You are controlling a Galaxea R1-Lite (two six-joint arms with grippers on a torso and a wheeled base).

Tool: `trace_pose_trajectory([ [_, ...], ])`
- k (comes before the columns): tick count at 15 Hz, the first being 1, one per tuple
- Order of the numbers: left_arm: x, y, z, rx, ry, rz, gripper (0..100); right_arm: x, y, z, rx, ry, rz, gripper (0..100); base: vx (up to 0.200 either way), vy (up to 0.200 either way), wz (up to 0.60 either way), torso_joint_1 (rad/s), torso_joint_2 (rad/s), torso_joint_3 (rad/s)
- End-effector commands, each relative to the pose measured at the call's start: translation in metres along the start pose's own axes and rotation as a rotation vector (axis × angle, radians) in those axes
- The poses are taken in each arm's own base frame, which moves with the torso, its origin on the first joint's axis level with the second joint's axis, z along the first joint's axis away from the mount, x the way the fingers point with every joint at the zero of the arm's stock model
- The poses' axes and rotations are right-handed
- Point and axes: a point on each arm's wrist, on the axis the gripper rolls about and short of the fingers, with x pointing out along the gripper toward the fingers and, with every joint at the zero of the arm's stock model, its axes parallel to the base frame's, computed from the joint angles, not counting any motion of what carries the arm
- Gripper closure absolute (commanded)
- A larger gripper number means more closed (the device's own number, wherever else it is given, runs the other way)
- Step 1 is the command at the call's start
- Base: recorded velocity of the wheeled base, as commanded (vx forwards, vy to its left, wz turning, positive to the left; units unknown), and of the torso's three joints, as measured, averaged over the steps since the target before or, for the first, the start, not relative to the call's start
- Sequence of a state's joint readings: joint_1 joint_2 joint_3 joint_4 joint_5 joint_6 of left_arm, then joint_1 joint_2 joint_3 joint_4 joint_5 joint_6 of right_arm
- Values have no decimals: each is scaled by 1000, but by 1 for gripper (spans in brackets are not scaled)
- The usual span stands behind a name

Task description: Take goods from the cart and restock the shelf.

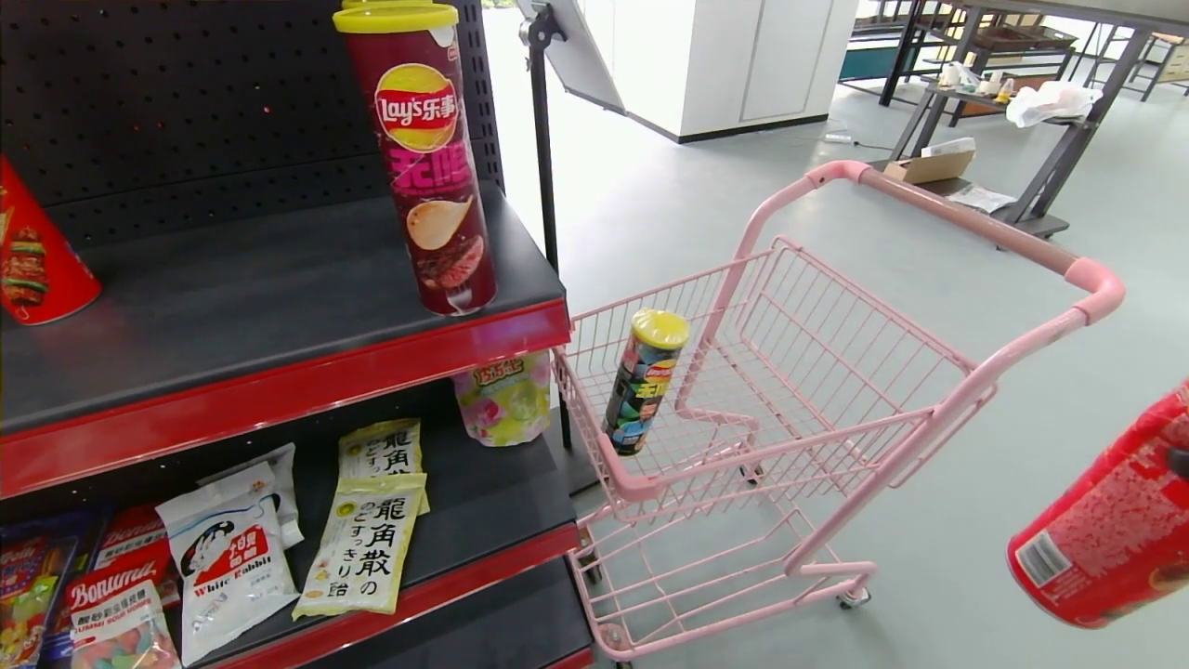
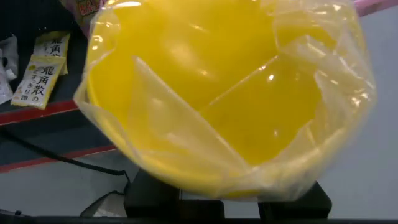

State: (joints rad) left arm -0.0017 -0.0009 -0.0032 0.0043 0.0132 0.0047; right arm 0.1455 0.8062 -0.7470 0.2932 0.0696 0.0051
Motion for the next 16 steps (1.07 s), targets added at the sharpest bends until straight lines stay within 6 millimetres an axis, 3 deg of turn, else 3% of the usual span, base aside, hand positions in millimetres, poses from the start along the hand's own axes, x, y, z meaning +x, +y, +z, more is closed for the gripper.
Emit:
trace_pose_trajectory([
  [1, 0, 0, 0, 0, 1, 1, 0, -14, 1, -7, -5, -49, -7, 100, 0, 0, 0, 0, 0, 0],
  [5, 0, 0, 0, 0, 1, 1, 0, -19, 1, -20, -26, -46, -9, 100, 0, 0, 0, 51, -159, -103],
  [16, 0, 0, 0, 0, 1, -1, 0, -9, 1, -27, -63, 8, 4, 100, 0, 0, 0, 196, -533, -336],
])
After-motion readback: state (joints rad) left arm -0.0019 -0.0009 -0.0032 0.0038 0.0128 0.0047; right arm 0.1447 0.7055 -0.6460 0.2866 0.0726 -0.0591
